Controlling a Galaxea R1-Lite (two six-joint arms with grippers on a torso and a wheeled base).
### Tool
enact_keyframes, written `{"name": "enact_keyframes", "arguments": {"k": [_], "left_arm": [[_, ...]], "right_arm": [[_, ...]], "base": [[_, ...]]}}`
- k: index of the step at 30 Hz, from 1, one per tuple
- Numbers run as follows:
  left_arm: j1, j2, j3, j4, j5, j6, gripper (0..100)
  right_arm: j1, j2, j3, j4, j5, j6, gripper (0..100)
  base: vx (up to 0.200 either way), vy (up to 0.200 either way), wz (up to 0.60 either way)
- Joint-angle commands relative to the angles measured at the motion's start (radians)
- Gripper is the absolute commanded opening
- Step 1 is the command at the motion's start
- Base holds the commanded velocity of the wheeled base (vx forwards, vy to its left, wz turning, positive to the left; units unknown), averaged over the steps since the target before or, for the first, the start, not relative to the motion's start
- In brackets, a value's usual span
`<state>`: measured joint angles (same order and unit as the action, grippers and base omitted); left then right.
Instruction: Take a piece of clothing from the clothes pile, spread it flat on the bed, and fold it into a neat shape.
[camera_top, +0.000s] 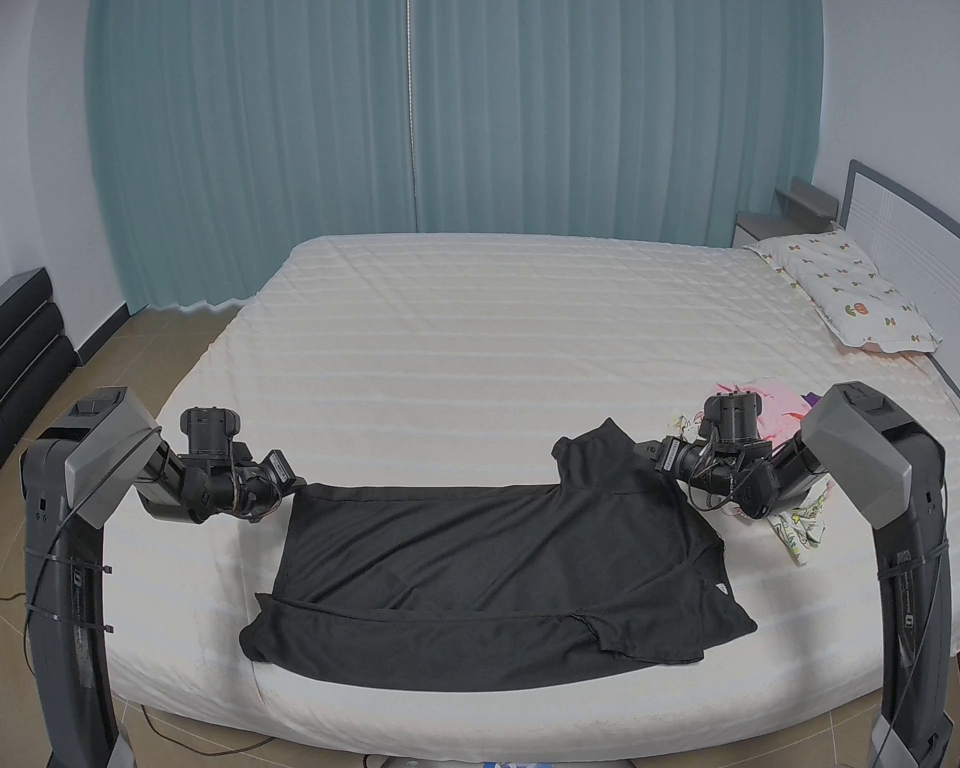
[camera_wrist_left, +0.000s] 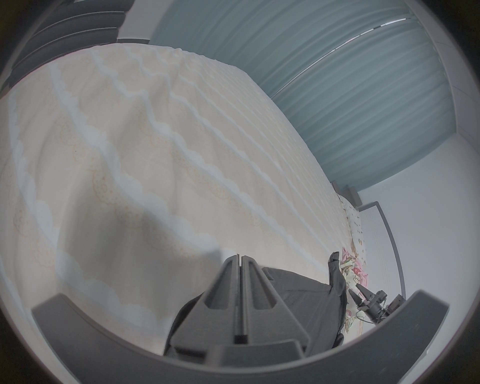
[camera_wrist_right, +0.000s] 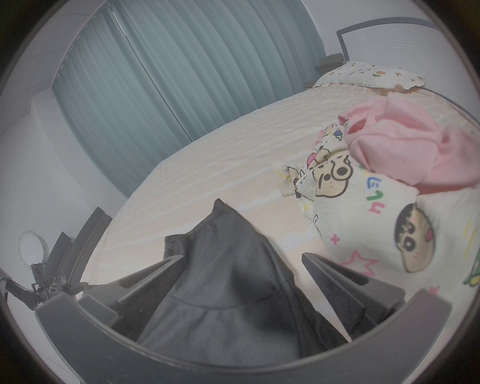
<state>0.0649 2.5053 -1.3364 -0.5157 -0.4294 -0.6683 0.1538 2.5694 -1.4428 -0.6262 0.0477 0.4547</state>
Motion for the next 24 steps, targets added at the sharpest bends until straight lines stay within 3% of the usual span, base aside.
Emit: {"name": "enact_keyframes", "arguments": {"k": [1, 7, 8, 22, 24], "left_arm": [[0.001, -0.017, 0.014, -0.001, 0.001, -0.013, 0], [0.003, -0.022, 0.016, -0.001, 0.001, -0.017, 0], [0.003, -0.02, 0.016, -0.001, 0.001, -0.017, 0], [0.009, -0.042, 0.019, -0.003, 0.008, -0.022, 0], [0.01, -0.062, 0.017, -0.003, 0.008, -0.06, 0]], "right_arm": [[0.0, 0.084, -0.064, 0.0, -0.003, 0.006, 100], [0.0, 0.111, -0.113, 0.0, -0.003, 0.013, 100], [0.0, 0.117, -0.12, 0.002, -0.005, 0.013, 0], [-0.01, 0.074, -0.07, -0.056, -0.008, 0.082, 0], [-0.01, 0.051, -0.022, -0.106, -0.008, 0.082, 0]], "base": [[0.0, 0.0, 0.0], [0.0, 0.0, 0.0], [0.0, 0.0, 0.0], [0.0, 0.0, 0.0], [0.0, 0.0, 0.0]]}}
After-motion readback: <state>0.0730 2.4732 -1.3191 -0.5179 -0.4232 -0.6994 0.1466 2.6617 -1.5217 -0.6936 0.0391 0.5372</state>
